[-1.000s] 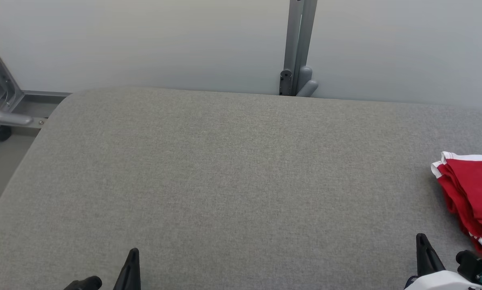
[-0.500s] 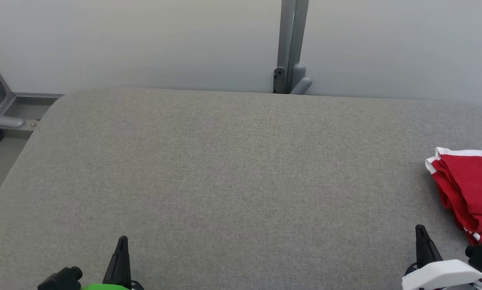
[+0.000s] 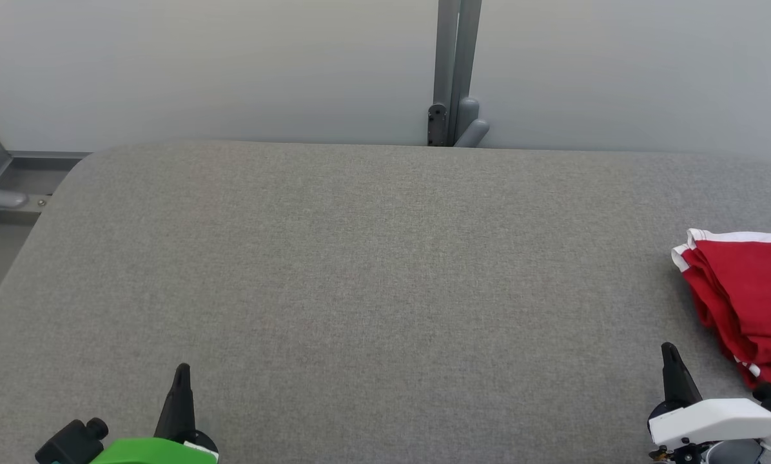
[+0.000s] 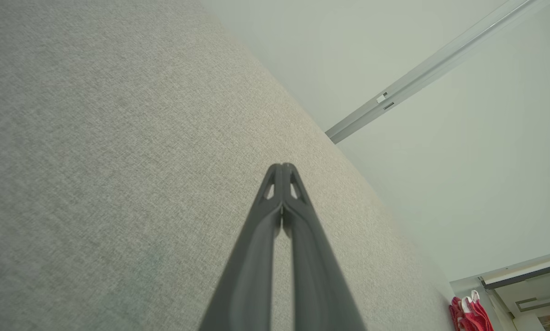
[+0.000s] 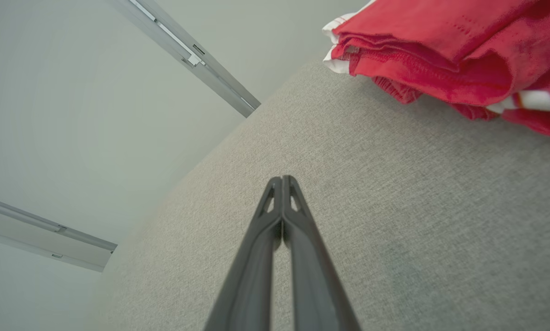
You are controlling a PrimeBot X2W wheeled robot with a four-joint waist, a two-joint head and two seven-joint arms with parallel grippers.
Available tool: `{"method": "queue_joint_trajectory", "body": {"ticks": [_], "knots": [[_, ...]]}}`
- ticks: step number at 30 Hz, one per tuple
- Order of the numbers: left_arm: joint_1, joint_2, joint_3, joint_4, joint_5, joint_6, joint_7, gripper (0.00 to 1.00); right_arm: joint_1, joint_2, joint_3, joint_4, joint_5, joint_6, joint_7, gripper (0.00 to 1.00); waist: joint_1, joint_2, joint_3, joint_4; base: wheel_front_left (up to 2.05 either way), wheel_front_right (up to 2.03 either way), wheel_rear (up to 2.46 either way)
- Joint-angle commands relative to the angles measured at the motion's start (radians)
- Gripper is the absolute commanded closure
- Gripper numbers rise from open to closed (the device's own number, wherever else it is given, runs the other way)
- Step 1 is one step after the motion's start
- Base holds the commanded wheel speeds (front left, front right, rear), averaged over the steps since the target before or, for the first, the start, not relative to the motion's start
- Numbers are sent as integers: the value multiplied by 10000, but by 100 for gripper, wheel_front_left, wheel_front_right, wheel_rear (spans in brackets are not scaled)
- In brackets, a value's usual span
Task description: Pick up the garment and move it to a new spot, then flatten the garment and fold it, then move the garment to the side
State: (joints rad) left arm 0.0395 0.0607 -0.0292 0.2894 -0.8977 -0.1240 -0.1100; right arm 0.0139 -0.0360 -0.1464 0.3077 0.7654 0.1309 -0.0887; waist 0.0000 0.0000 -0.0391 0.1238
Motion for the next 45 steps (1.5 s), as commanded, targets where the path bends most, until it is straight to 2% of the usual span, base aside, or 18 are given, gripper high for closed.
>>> {"method": "queue_joint_trajectory", "body": {"ticks": [1,21,45], "knots": [[-323,109,96,-184,-406,-40,78,100,-250,-63,23,-160,426,-1,76,100,0,0,12,-30,0,0,0],[-706,130,449,-291,-2727,-60,715,100,-566,-99,149,-346,3072,0,702,100,0,0,116,-336,0,0,0],[-1071,120,813,-404,-4822,-83,1345,100,-891,-130,263,-518,5535,0,1286,100,0,0,234,-686,0,0,0]]}}
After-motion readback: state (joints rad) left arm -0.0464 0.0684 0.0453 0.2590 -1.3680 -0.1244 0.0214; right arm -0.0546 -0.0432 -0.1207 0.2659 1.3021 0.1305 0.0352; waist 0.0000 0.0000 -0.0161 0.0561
